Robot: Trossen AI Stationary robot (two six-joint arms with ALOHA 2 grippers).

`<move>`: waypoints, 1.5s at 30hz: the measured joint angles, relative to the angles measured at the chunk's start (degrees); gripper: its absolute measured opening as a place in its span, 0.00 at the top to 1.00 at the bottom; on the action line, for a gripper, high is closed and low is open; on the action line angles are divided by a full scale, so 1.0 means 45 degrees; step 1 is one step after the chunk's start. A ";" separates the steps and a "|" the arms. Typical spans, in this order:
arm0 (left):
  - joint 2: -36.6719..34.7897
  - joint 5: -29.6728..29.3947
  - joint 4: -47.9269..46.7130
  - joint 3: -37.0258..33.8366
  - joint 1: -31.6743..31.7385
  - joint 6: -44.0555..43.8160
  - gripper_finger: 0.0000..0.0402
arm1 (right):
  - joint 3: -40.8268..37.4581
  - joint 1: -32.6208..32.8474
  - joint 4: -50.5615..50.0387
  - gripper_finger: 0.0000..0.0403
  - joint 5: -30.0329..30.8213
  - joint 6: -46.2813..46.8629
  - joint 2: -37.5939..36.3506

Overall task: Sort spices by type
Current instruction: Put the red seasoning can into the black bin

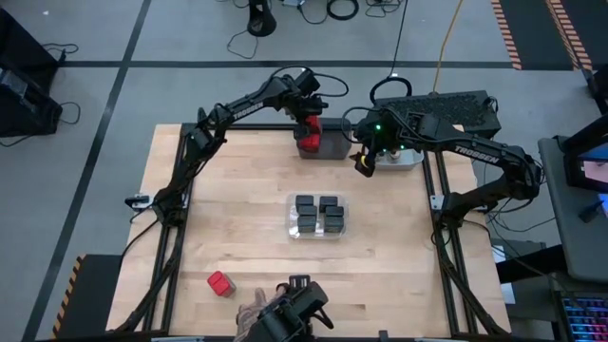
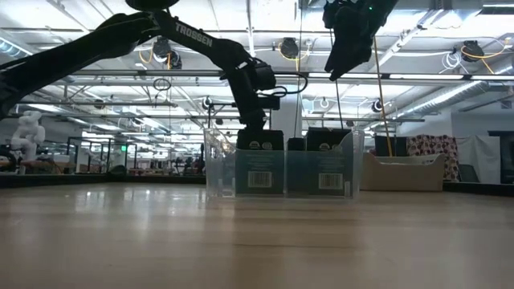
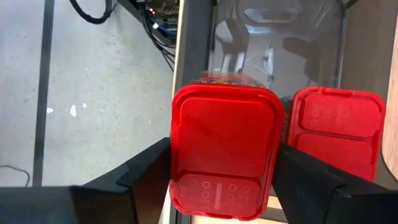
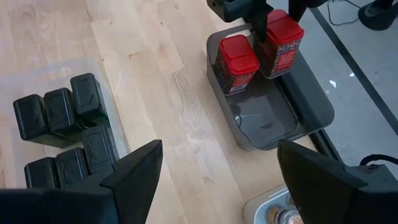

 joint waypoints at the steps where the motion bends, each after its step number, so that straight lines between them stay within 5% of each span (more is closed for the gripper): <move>1: 0.0000 -0.0002 0.0049 0.0001 0.0000 0.0002 0.36 | 0.0000 0.0000 0.0000 0.25 0.0000 -0.0026 0.0000; 11: 0.0000 -0.0005 0.0153 0.0001 0.0000 0.0013 0.18 | 0.0000 0.0000 0.0002 0.25 0.0000 -0.0088 0.0000; 22: -0.0468 -0.0005 -0.0308 0.0362 0.0003 -0.0656 0.17 | 0.0000 -0.0005 0.0010 0.25 0.0000 -0.0227 0.0000; 27: -0.1537 0.0124 -0.0564 0.0390 0.0024 -0.0998 0.17 | 0.0000 -0.0002 0.0037 0.25 -0.0049 -0.0145 0.0002; 34: -0.3360 0.2263 -0.3519 0.0395 -0.0039 -0.2344 0.17 | 0.0000 0.0245 0.0039 0.25 -0.0049 0.0375 0.0005; 38: -0.4578 0.2390 -0.5377 0.0370 -0.0434 -0.2834 0.17 | 0.0000 0.0509 0.0039 0.25 -0.0049 0.0385 0.0005; 45: -0.7049 0.2433 -0.5723 0.0327 -0.2046 -0.4862 0.17 | 0.0000 0.0762 0.0301 0.25 -0.0049 0.0274 0.0005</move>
